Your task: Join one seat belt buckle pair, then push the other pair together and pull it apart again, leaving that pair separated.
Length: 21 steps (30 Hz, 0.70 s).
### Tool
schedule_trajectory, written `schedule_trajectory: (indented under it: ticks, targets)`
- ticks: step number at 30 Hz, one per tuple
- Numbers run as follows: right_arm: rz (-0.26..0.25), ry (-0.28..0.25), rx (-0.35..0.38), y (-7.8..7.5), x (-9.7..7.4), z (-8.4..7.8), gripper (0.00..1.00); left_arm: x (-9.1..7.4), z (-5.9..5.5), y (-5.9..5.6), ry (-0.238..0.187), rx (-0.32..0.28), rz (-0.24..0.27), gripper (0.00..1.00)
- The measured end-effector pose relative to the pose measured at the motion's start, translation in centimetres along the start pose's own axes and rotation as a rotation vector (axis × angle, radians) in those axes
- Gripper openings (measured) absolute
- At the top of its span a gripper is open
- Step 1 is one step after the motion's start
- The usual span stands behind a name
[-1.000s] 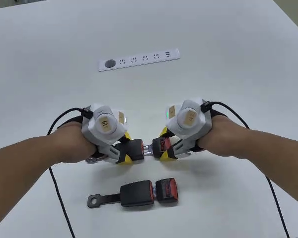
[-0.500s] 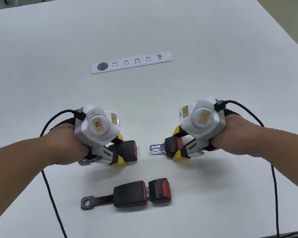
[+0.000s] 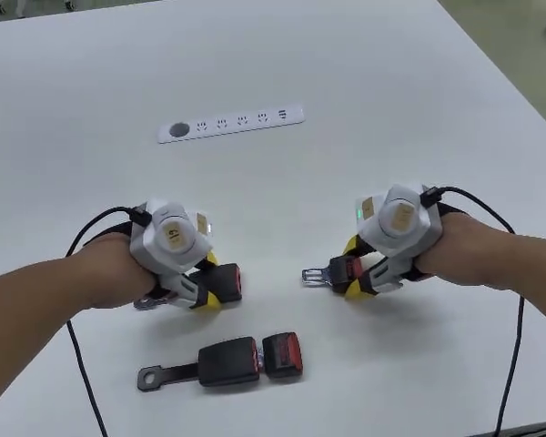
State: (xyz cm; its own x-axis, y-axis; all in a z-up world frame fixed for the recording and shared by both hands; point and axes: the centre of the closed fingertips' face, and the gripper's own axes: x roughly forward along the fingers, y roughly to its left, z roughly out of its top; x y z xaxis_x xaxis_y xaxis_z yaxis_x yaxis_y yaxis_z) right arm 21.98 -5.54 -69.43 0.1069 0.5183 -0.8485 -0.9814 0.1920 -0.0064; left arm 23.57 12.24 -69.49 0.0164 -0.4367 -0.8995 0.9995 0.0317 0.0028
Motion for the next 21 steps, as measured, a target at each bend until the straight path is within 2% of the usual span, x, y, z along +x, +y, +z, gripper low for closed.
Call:
schedule_trajectory:
  ticks: [7,21]
  targets:
    - [-0.005,0.037,-0.018,0.13,-0.51,-0.61,0.35,0.11,-0.12,0.14,0.019,0.004,-0.002,0.35]
    - [-0.029,0.046,-0.027,-0.27,-0.41,-0.54,0.39,-0.01,0.29,0.18,0.011,0.045,0.012,0.37]
